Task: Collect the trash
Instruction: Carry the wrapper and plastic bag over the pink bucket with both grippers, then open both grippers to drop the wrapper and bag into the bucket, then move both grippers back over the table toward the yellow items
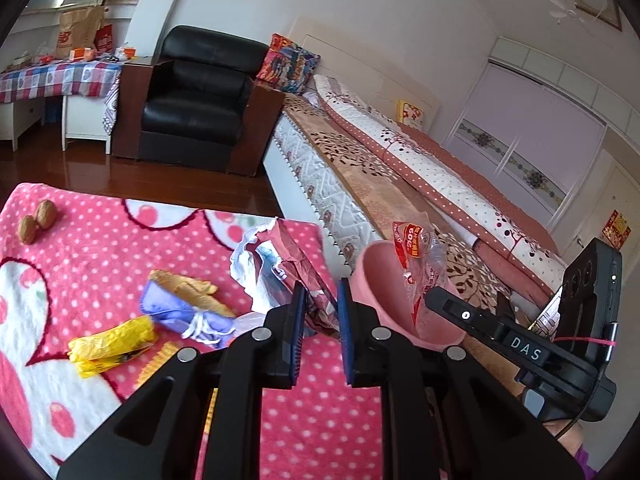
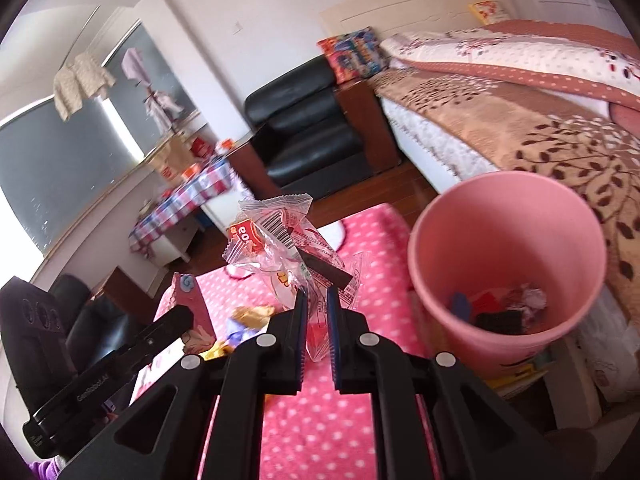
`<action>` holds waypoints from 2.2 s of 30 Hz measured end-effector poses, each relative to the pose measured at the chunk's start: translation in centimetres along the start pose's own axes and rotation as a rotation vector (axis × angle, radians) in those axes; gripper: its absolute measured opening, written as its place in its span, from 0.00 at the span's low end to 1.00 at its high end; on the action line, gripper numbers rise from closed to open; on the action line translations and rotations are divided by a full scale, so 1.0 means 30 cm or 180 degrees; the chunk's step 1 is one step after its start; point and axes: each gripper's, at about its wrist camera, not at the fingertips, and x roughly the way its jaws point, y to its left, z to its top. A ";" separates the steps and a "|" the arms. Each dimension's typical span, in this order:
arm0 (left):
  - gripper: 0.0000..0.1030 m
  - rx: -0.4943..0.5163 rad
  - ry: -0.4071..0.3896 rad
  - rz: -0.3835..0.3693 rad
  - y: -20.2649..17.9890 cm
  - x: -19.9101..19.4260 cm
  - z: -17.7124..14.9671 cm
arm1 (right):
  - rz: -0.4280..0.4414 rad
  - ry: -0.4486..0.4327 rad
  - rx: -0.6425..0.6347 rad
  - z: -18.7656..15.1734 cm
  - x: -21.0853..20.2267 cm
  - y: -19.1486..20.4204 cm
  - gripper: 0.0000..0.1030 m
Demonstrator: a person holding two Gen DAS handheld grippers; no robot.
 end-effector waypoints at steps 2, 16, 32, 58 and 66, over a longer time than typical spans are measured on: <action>0.15 0.0073 0.0013 -0.0110 -0.051 0.034 0.006 | -0.0114 -0.0076 0.0086 0.015 -0.023 -0.056 0.09; 0.15 0.0438 0.0365 -0.0514 -0.312 0.321 -0.029 | -0.0566 -0.0187 0.0586 0.051 -0.039 -0.391 0.09; 0.22 0.0557 0.0660 -0.0517 -0.362 0.478 -0.081 | -0.0636 -0.0107 0.0696 0.031 0.018 -0.448 0.13; 0.36 0.0541 0.0291 -0.0066 -0.254 0.191 -0.073 | -0.0544 -0.0165 -0.0031 -0.093 -0.055 -0.134 0.34; 0.36 0.0604 0.0107 0.0156 -0.182 0.034 -0.116 | -0.0413 -0.0091 -0.0187 -0.208 -0.072 0.004 0.34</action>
